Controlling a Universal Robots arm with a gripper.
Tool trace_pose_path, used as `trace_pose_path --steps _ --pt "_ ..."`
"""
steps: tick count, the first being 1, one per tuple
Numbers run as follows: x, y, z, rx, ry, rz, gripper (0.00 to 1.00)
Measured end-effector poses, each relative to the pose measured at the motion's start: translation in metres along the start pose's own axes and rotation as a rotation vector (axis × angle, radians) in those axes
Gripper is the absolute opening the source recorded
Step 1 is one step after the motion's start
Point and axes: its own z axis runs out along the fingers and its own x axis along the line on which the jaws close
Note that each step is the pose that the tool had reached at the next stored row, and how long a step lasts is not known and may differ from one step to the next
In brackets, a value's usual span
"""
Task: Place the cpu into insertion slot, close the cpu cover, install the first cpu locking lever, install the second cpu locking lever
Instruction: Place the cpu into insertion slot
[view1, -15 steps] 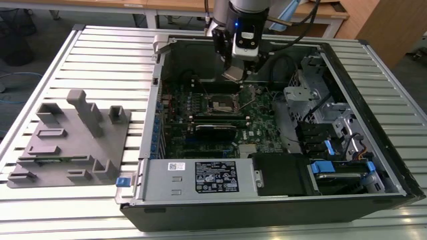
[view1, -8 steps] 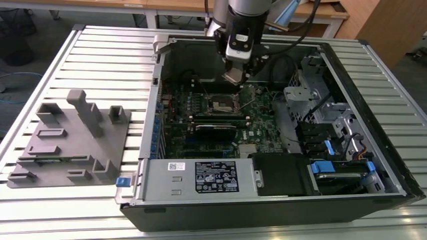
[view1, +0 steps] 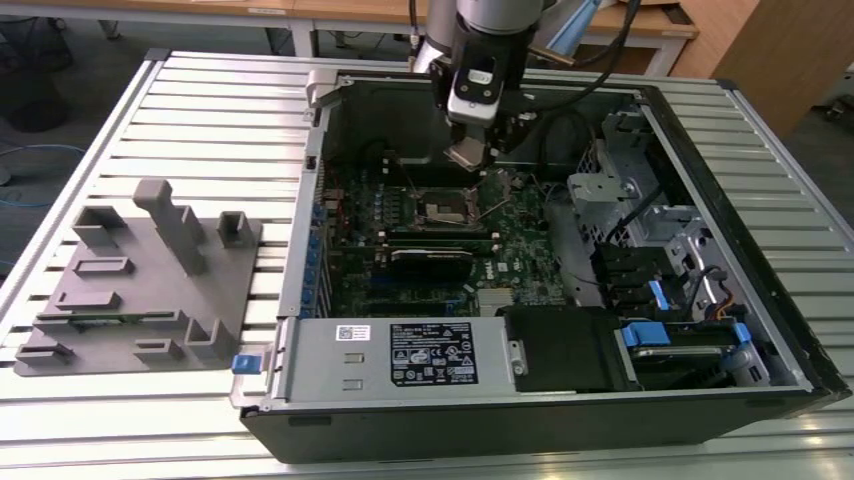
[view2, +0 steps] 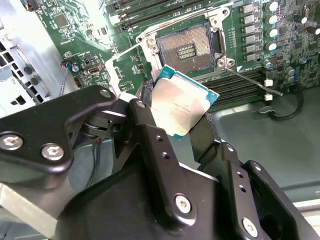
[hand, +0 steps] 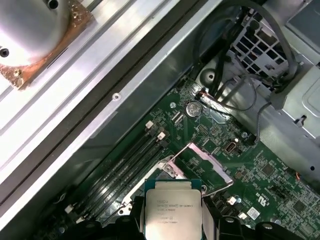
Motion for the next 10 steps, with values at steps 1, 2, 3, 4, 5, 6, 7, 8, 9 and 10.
trace_pose_path --steps 1,2,3,4,5,6,7,8,9,10 --pt "0.0000 -0.0001 0.0007 -0.0002 -0.0017 0.018 0.54" --pt "-0.0001 -0.0002 0.0015 -0.0003 -0.0034 0.036 0.54" --pt "-0.0001 -0.0003 0.0028 -0.0008 -0.0052 0.054 0.54" --pt "-0.0001 -0.0004 0.0044 -0.0012 -0.0070 0.071 0.54" --pt "-0.0002 -0.0005 0.0062 -0.0019 -0.0088 0.089 0.54" --pt "-0.0002 -0.0008 0.0081 -0.0023 -0.0106 0.107 0.54" --pt "-0.0001 -0.0010 0.0099 -0.0028 -0.0122 0.122 0.54" --pt "-0.0001 -0.0013 0.0116 -0.0030 -0.0138 0.136 0.54" --pt "0.0000 -0.0016 0.0134 -0.0033 -0.0152 0.150 0.54" --pt "0.0000 -0.0018 0.0152 -0.0035 -0.0168 0.165 0.54"
